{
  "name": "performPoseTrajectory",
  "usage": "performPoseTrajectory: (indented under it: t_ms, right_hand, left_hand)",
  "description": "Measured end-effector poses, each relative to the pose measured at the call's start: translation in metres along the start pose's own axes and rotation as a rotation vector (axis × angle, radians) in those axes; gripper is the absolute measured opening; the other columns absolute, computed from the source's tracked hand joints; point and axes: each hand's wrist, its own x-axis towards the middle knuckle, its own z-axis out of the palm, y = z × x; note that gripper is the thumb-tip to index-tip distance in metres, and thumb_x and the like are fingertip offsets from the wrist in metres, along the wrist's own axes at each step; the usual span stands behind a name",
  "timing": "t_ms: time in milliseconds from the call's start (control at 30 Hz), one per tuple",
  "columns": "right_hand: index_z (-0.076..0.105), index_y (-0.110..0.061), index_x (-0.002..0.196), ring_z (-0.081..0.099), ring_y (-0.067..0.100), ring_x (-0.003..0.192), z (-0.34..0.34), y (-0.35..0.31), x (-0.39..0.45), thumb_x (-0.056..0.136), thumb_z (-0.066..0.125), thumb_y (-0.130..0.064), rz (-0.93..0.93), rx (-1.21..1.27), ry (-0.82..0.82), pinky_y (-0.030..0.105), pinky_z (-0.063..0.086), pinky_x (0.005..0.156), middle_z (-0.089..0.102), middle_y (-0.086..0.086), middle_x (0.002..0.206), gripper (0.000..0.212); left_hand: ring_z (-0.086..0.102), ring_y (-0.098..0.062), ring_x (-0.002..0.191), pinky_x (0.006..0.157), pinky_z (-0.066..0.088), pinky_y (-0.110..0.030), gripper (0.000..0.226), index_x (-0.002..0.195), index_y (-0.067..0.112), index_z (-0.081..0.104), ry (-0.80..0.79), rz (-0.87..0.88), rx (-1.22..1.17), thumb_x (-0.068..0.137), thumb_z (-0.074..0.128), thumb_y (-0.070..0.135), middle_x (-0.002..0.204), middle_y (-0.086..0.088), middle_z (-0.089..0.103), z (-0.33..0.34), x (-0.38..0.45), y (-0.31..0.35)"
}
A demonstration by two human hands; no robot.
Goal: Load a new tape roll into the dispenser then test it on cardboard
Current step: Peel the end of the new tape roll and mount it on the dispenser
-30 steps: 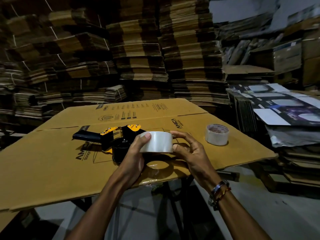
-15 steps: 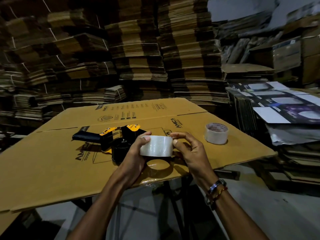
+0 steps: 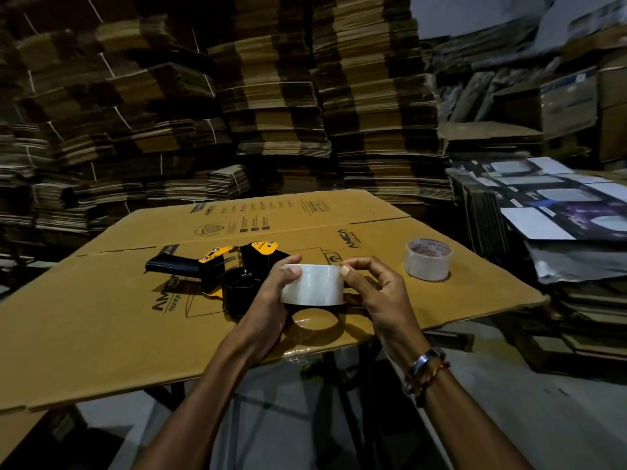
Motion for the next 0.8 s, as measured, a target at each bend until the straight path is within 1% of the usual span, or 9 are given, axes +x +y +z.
performPoseTrajectory:
  t_ms: [133, 233, 300, 333, 433, 533, 600, 667, 800]
  right_hand:
    - [0.067, -0.011, 0.103, 0.076, 0.015, 0.086, 0.0025, -0.0017, 0.0001, 0.094, 0.068, -0.021, 0.0, 0.0, -0.004, 0.05, 0.062, 0.073, 0.076, -0.017, 0.089, 0.014]
    - [0.068, -0.014, 0.107, 0.075, 0.024, 0.092, -0.0001, 0.0003, -0.0007, 0.095, 0.067, -0.02, -0.006, -0.007, -0.006, 0.049, 0.064, 0.074, 0.077, -0.005, 0.096, 0.013]
    - [0.068, -0.023, 0.111, 0.072, 0.028, 0.103, -0.0028, 0.0026, -0.0019, 0.094, 0.068, -0.017, -0.03, -0.027, -0.064, 0.042, 0.064, 0.074, 0.072, 0.006, 0.113, 0.018]
    - [0.067, -0.028, 0.114, 0.069, 0.025, 0.109, -0.004, 0.0039, -0.0022, 0.093, 0.07, -0.017, -0.052, -0.05, -0.11, 0.038, 0.063, 0.075, 0.067, 0.008, 0.122, 0.024]
    - [0.061, -0.034, 0.124, 0.063, 0.006, 0.113, -0.0042, 0.0038, -0.0039, 0.086, 0.074, -0.023, -0.122, -0.141, -0.215, 0.033, 0.061, 0.082, 0.054, -0.001, 0.134, 0.041]
    - [0.056, -0.031, 0.133, 0.06, -0.001, 0.115, -0.0048, 0.0042, -0.0024, 0.091, 0.071, -0.016, -0.16, -0.174, -0.256, 0.032, 0.059, 0.089, 0.05, -0.015, 0.133, 0.047]
    - [0.058, -0.032, 0.133, 0.06, 0.002, 0.117, -0.0064, 0.0042, -0.0016, 0.094, 0.067, -0.009, -0.138, -0.141, -0.255, 0.038, 0.06, 0.091, 0.052, -0.019, 0.13, 0.045]
    - [0.061, -0.033, 0.131, 0.06, 0.008, 0.12, -0.0067, 0.0047, -0.0007, 0.095, 0.065, -0.008, -0.102, -0.099, -0.241, 0.044, 0.06, 0.09, 0.053, -0.017, 0.132, 0.044]
    - [0.063, -0.037, 0.122, 0.061, 0.015, 0.121, -0.0045, 0.0041, -0.0014, 0.092, 0.071, -0.02, -0.084, -0.09, -0.2, 0.039, 0.062, 0.085, 0.055, -0.005, 0.136, 0.035]
  left_hand:
    - [0.062, -0.027, 0.105, 0.072, 0.058, -0.031, 0.087, 0.14, 0.024, 0.046, -0.008, 0.036, 0.056, 0.061, 0.072, 0.048, 0.131, -0.014, 0.053, 0.0001, 0.0015, -0.0007]
    - [0.063, -0.024, 0.102, 0.068, 0.057, -0.025, 0.08, 0.144, 0.025, 0.041, -0.007, 0.055, 0.084, 0.071, 0.071, 0.04, 0.13, -0.012, 0.052, -0.0004, 0.0029, -0.0018]
    - [0.065, -0.023, 0.102, 0.07, 0.057, -0.024, 0.079, 0.146, 0.025, 0.039, 0.001, 0.063, 0.082, 0.075, 0.068, 0.043, 0.13, -0.01, 0.054, -0.001, 0.0032, -0.0018]
    - [0.065, -0.023, 0.104, 0.071, 0.058, -0.025, 0.079, 0.147, 0.024, 0.039, 0.011, 0.066, 0.063, 0.076, 0.067, 0.044, 0.13, -0.01, 0.054, -0.0011, 0.0032, -0.0015]
    - [0.062, -0.031, 0.117, 0.084, 0.06, -0.036, 0.072, 0.143, 0.023, 0.044, 0.045, 0.062, -0.004, 0.079, 0.063, 0.048, 0.136, -0.014, 0.052, -0.0023, 0.0026, -0.0008]
    - [0.059, -0.038, 0.123, 0.093, 0.058, -0.043, 0.069, 0.141, 0.02, 0.046, 0.051, 0.049, -0.033, 0.081, 0.063, 0.05, 0.14, -0.021, 0.05, -0.003, 0.0022, -0.0003]
    - [0.059, -0.042, 0.124, 0.088, 0.06, -0.042, 0.069, 0.141, 0.017, 0.046, 0.037, 0.04, -0.049, 0.083, 0.063, 0.051, 0.141, -0.025, 0.051, -0.0026, 0.0023, -0.0001]
    - [0.059, -0.042, 0.123, 0.083, 0.06, -0.037, 0.068, 0.141, 0.017, 0.046, 0.027, 0.034, -0.041, 0.084, 0.061, 0.05, 0.14, -0.026, 0.05, -0.0019, 0.0023, -0.0002]
    - [0.061, -0.032, 0.117, 0.079, 0.06, -0.029, 0.075, 0.144, 0.023, 0.041, 0.036, 0.062, 0.009, 0.078, 0.065, 0.049, 0.137, -0.016, 0.051, -0.0007, 0.0028, -0.0011]
